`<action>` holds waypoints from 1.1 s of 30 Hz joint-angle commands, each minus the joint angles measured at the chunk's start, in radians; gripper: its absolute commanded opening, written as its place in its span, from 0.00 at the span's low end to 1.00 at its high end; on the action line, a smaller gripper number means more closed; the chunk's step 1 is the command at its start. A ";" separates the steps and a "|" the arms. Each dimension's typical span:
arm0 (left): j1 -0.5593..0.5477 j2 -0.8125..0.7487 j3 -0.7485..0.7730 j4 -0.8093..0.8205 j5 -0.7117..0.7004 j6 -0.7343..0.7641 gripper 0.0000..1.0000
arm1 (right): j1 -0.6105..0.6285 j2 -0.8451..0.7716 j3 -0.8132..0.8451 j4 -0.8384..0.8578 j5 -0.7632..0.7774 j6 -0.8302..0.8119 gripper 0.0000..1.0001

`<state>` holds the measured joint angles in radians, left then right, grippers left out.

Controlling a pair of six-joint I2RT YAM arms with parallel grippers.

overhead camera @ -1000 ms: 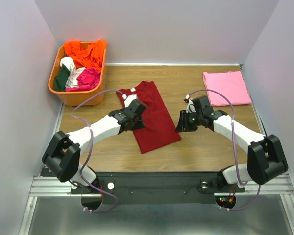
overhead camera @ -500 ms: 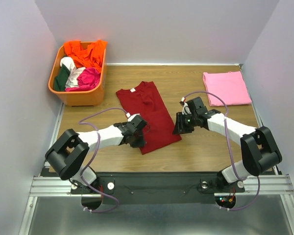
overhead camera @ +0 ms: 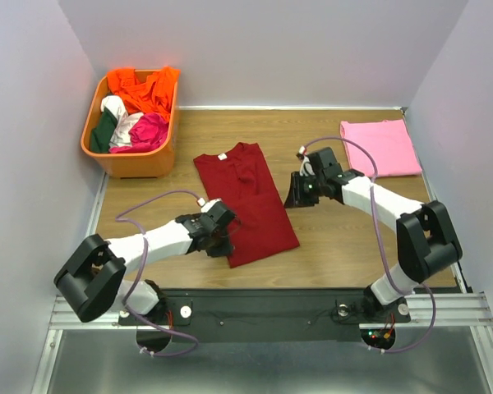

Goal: Fold and stack the t-shirts
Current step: Fold the tshirt

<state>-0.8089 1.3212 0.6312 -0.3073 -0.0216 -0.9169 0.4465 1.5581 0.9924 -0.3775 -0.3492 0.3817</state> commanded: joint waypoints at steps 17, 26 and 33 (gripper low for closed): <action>0.215 0.200 0.256 -0.006 -0.130 0.211 0.15 | 0.006 0.347 0.327 0.077 -0.040 -0.050 0.10; 0.261 0.163 0.191 -0.050 -0.178 0.253 0.22 | 0.006 0.389 0.330 0.066 0.047 -0.070 0.09; 0.202 -0.118 0.190 -0.190 -0.120 0.141 0.53 | 0.024 0.189 0.284 -0.061 0.113 0.020 0.23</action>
<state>-0.5613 1.3548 0.8330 -0.4049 -0.1661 -0.7124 0.4492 1.9072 1.2877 -0.3859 -0.2989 0.3492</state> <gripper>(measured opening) 0.498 0.201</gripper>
